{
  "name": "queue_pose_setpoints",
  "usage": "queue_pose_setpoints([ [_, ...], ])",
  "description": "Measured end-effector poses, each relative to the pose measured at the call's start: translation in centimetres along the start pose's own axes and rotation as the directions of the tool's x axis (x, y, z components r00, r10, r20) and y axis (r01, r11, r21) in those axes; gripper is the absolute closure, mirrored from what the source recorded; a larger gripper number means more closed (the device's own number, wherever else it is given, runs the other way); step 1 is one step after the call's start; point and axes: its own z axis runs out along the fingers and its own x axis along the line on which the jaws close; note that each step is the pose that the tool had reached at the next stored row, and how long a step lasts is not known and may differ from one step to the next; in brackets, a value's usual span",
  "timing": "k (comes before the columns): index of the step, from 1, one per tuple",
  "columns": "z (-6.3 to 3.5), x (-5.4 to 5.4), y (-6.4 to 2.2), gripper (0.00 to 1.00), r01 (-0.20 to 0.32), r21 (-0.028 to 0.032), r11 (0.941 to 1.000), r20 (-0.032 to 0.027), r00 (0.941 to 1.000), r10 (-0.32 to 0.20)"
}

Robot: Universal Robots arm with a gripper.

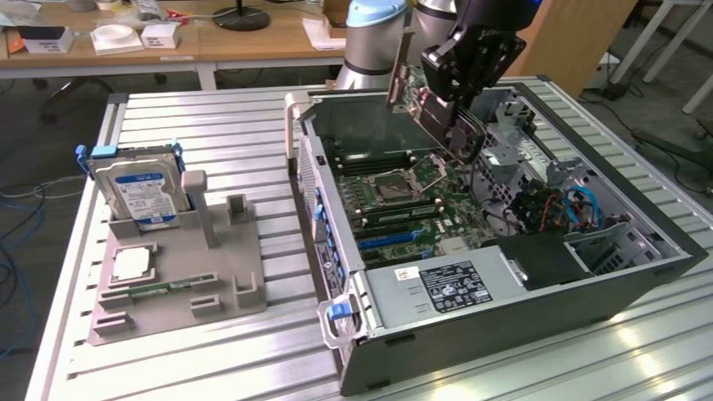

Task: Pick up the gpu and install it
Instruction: 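Insert the gpu into the slot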

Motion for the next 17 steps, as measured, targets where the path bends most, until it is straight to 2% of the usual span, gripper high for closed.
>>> queue_pose_setpoints([
  [17, 0.0, 0.06, -0.05, 0.74, 0.102, -0.0028, 0.9948, -0.0067, 0.9948, -0.102],
])
